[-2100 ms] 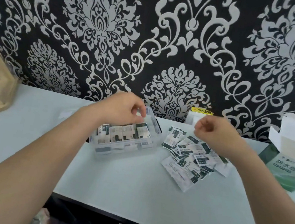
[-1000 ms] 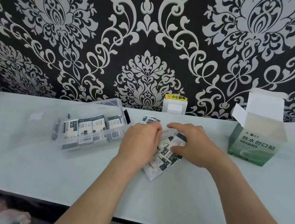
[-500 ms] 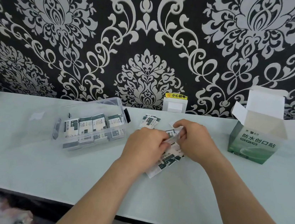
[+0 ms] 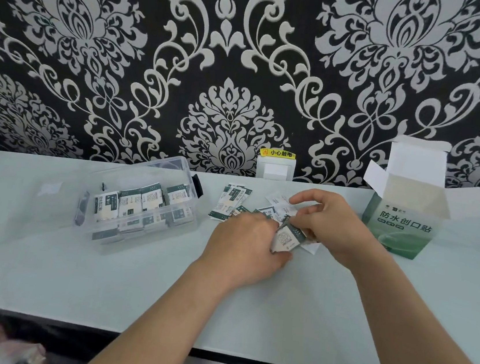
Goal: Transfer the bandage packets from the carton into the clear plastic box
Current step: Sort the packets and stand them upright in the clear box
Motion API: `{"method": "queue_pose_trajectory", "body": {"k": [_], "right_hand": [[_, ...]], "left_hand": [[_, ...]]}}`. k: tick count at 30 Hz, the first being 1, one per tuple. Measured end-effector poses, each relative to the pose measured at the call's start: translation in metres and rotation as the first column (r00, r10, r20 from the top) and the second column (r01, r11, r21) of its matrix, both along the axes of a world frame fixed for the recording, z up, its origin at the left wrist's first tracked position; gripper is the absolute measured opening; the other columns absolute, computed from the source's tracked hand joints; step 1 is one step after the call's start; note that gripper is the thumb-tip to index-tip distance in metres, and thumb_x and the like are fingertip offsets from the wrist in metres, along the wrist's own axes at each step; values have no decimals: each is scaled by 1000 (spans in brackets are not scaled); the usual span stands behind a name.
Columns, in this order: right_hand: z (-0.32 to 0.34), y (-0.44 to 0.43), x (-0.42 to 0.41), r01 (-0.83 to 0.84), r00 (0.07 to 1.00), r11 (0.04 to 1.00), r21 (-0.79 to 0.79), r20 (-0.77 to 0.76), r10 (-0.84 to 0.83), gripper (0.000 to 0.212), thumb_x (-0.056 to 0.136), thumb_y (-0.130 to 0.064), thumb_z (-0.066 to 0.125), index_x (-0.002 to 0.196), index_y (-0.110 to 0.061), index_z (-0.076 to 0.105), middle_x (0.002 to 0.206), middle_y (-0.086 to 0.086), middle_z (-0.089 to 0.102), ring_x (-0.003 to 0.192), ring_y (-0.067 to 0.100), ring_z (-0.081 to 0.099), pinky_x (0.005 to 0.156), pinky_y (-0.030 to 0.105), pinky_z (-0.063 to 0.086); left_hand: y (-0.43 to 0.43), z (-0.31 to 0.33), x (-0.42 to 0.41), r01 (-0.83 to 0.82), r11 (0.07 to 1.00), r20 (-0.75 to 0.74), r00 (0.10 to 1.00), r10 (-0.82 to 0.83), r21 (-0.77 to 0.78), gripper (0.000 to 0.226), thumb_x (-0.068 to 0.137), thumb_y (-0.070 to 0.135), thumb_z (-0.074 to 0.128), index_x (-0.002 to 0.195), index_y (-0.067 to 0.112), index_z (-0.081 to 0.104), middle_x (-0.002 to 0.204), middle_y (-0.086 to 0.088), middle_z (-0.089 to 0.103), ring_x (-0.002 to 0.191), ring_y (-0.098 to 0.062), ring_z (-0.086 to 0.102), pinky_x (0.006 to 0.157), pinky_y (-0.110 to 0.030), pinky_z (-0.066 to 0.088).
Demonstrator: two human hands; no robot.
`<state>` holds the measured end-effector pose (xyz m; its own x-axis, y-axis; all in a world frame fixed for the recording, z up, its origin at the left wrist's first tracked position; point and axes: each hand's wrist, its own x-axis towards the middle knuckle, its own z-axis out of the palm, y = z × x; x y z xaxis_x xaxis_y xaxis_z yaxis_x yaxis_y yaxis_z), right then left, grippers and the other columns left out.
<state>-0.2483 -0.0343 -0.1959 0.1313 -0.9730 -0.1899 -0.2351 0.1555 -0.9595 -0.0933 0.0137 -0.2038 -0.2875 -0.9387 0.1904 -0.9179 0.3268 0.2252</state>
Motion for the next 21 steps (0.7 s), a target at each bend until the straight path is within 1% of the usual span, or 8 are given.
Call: {"method": "queue_pose_trajectory", "body": {"k": [2,4,7,10,13,15,18,21], "right_hand": [[-2,0,-1,0,1000,1000,17,12,-1,26,80,14,61,98,-5,63,65,13,55,52,19,44,47,24,38],[-1,0,-3,-6,1000,1000,2,-11,6,26,80,13,60,99,-4,63,62,11,56,52,19,45,49,25,39],[0,-1,-12,26,977,996,-87,-207,-44,23,82,5,61,95,-14,64,66,3,59,54,17,49,50,24,39],[2,-1,-27,-76,867,985,-152,-498,-10,25,81,-14,72,101,-25,62,89,0,58,70,15,53,61,25,42],[1,3,-29,-225,715,973,-53,-688,128,39,76,-26,79,110,-30,61,104,-1,52,90,17,53,76,26,45],[0,4,-24,-258,684,965,-47,-715,148,39,74,-23,80,108,-30,62,102,-1,50,85,15,53,74,26,46],[0,4,-21,-249,738,968,-35,-653,167,32,76,-16,79,101,-27,64,86,-8,47,67,6,47,57,20,40],[1,3,-21,-249,727,968,-14,-663,177,31,75,-19,81,97,-29,61,86,-10,42,70,7,47,61,22,40]], "left_hand": [[0,0,-1,28,999,19,999,-27,-17,31,84,45,54,97,18,61,101,-2,64,99,-25,58,74,-33,48],[0,0,-2,48,999,29,998,-48,-21,20,84,36,50,87,17,54,97,-3,64,95,-26,58,70,-33,45],[0,0,-2,59,998,42,997,-59,-17,13,86,29,47,77,20,42,91,-3,63,89,-26,56,63,-31,35],[0,-1,-1,80,997,52,996,-78,-21,17,89,27,47,75,20,41,88,-3,63,87,-26,55,62,-31,30],[-2,0,-1,60,998,26,998,-60,-24,18,92,26,45,79,17,54,85,-5,64,82,-27,56,61,-32,30],[-3,1,0,37,999,7,999,-37,-13,19,93,24,44,82,16,58,84,-7,65,82,-28,57,61,-33,35],[-2,2,1,14,1000,2,1000,-14,-2,16,91,20,43,77,21,51,84,-9,65,82,-29,57,61,-32,31],[0,2,2,14,1000,9,1000,-14,2,15,90,17,44,78,18,54,84,-9,65,82,-30,57,60,-31,28]]}}
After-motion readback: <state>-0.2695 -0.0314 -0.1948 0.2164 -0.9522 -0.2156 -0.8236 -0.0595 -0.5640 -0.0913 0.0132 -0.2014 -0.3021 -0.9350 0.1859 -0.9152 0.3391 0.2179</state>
